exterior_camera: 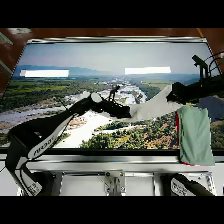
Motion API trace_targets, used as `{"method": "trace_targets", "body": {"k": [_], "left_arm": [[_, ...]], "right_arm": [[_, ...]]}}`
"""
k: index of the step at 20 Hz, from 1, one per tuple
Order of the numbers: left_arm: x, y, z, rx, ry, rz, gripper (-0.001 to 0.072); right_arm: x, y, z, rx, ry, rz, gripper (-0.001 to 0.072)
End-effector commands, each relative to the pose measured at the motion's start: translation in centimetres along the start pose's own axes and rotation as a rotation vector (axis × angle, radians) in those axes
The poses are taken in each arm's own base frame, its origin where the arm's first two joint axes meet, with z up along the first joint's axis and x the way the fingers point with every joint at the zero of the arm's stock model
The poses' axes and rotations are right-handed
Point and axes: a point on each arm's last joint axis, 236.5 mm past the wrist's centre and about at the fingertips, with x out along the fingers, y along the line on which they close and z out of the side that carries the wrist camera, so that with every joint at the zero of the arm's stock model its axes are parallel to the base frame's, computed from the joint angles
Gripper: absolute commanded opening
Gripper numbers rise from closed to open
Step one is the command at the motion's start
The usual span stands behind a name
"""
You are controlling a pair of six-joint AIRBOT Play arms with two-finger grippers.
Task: Fold the shirts.
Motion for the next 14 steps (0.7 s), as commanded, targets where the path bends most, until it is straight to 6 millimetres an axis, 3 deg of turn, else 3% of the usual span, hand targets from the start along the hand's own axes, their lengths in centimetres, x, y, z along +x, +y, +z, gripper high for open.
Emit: {"method": "trace_targets", "body": {"k": [1,5,8,11,14], "left_arm": [[3.8,-1.2,-2.0,-0.143,0.026,-0.079,0.0039],[4.3,-3.0,-0.4,-0.194,-0.043,-0.158,0.0038],[1.5,-4.4,2.3,-0.134,-0.113,-0.186,0.0037],[-4.7,-5.1,6.6,-0.014,-0.232,-0.163,0.0036],[-15.0,-4.4,11.9,0.101,-0.413,-0.079,0.0036]], "right_arm": [[-2.3,1.6,-1.1,-0.018,-0.036,-0.006,0.0072],[-3.9,2.8,-1.8,-0.029,-0.070,-0.003,0.0072],[-3.3,4.2,-1.3,-0.065,-0.089,0.017,0.0072],[-1.1,7.5,-0.4,-0.156,-0.111,0.050,0.0073],[2.6,11.3,0.5,-0.233,-0.120,0.095,0.0073]]}}
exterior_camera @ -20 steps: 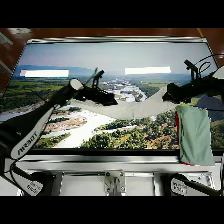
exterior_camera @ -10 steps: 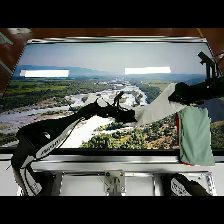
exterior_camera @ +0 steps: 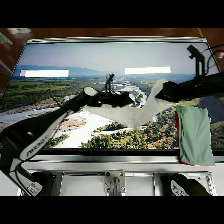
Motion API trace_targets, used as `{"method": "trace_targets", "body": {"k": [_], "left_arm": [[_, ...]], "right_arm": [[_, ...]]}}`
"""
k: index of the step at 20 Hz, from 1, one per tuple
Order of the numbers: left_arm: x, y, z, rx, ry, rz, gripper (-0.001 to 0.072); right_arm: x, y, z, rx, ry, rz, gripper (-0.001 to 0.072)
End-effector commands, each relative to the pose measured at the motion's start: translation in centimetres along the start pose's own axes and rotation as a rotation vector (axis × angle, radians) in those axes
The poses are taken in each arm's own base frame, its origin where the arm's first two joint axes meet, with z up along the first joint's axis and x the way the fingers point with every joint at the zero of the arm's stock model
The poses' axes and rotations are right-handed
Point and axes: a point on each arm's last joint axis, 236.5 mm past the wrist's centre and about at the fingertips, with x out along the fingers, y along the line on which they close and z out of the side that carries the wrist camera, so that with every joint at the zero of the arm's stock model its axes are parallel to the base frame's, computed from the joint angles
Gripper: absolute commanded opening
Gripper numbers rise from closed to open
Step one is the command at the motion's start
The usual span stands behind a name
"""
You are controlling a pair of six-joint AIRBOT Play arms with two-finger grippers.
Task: Fold the shirts.
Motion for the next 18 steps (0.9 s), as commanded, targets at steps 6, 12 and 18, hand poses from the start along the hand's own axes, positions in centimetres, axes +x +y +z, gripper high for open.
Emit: {"method": "trace_targets", "body": {"k": [6,12,18], "left_arm": [[-26.3,-8.7,14.5,0.276,-0.502,0.039,0.0037],[-35.4,-17.8,10.3,0.498,-0.591,0.030,0.0037],[-35.4,-18.9,7.0,0.567,-0.509,0.049,0.0037]], "right_arm": [[16.1,7.8,2.4,-0.089,-0.029,0.116,0.0073],[29.8,11.0,1.3,0.103,-0.098,0.199,0.0091],[29.6,11.4,3.5,0.229,-0.161,0.267,0.0679]]}}
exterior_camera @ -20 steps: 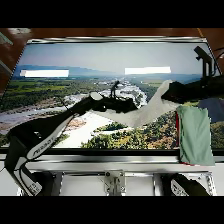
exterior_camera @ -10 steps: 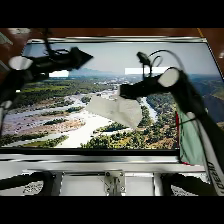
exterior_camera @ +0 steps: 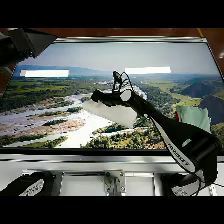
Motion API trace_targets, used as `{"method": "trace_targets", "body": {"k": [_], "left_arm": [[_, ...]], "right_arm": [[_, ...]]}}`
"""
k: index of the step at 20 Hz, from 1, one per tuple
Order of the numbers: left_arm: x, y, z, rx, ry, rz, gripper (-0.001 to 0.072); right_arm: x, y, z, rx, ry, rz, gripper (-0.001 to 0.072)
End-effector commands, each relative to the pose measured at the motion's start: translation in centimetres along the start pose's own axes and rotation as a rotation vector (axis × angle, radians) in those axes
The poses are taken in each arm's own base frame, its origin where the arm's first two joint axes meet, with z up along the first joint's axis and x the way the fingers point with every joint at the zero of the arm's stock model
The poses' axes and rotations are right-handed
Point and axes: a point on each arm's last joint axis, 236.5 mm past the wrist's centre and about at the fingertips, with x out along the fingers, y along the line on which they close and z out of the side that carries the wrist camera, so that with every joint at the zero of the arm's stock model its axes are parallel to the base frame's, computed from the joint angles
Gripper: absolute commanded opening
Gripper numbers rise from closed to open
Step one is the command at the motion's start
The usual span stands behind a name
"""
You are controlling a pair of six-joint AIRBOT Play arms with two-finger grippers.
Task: Fold the shirts.
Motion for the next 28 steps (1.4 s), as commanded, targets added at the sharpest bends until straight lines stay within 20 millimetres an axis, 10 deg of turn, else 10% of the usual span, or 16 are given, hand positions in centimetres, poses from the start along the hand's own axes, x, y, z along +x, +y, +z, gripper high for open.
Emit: {"method": "trace_targets", "body": {"k": [1,4,10,18,27,28], "left_arm": [[-0.8,-0.5,-0.8,0.042,0.036,0.013,0.0037],[-0.8,0.4,-1.2,0.060,0.052,0.046,0.0037],[-1.2,3.8,-2.4,0.113,0.108,0.181,0.0038],[-1.5,4.7,-2.7,0.086,0.120,0.221,0.0038],[-1.5,4.6,-2.8,0.085,0.127,0.219,0.0038],[-1.5,4.6,-2.8,0.086,0.127,0.219,0.0037]], "right_arm": [[-1.3,0.4,2.3,0.014,-0.050,0.031,0.0679],[-6.5,-2.5,2.8,-0.148,0.069,-0.054,0.0678],[-23.3,-20.3,-2.8,-0.002,0.547,-0.622,0.0679],[-14.6,-20.8,-5.6,0.243,0.355,-0.380,0.0679],[-9.4,-18.5,-4.9,0.356,0.285,-0.202,0.0675],[-9.1,-18.0,-4.5,0.351,0.273,-0.169,0.0548]]}}
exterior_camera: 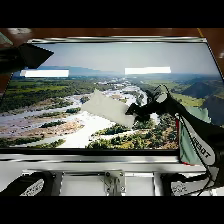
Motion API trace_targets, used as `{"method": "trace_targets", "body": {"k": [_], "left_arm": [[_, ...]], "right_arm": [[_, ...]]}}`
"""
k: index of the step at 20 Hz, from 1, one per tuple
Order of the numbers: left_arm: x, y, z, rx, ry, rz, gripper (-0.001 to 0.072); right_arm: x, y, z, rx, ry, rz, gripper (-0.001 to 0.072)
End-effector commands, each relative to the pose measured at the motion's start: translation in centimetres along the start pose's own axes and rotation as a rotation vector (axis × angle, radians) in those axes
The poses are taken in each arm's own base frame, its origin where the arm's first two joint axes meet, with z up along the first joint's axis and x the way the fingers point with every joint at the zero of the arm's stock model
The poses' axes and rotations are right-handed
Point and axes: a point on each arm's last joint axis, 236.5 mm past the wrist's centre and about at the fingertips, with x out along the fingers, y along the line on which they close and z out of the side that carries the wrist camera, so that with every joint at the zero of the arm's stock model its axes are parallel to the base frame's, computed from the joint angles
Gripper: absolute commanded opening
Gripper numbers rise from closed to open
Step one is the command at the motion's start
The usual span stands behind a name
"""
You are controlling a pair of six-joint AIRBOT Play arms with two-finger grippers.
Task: Fold the shirts.
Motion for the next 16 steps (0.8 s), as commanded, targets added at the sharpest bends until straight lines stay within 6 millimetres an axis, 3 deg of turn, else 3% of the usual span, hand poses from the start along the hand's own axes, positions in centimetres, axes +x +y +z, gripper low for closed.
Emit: {"method": "trace_targets", "body": {"k": [1,2,5,8,10,12,16], "left_arm": [[0.0,0.0,0.0,0.000,0.001,0.000,0.0038],[0.0,0.0,0.0,0.000,0.001,0.001,0.0037],[0.1,0.2,-0.1,0.001,0.004,0.005,0.0038],[0.2,0.3,-0.1,0.001,0.006,0.008,0.0038],[0.3,0.5,-0.2,-0.002,0.010,0.008,0.0038],[0.6,0.8,-0.4,-0.008,0.017,0.010,0.0038],[1.1,1.2,-0.7,-0.017,0.029,0.012,0.0038]], "right_arm": [[0.6,2.7,1.0,0.006,-0.034,0.130,0.0320],[0.2,3.7,1.1,-0.005,-0.039,0.173,0.0079],[-4.0,8.0,1.9,-0.206,-0.049,0.295,0.0072],[-13.3,12.6,4.7,-0.401,-0.196,0.368,0.0073],[-21.4,14.2,7.7,-0.407,-0.377,0.376,0.0072],[-28.4,12.8,9.8,-0.373,-0.525,0.308,0.0072],[-38.3,4.8,10.9,-0.188,-0.674,0.102,0.0072]]}}
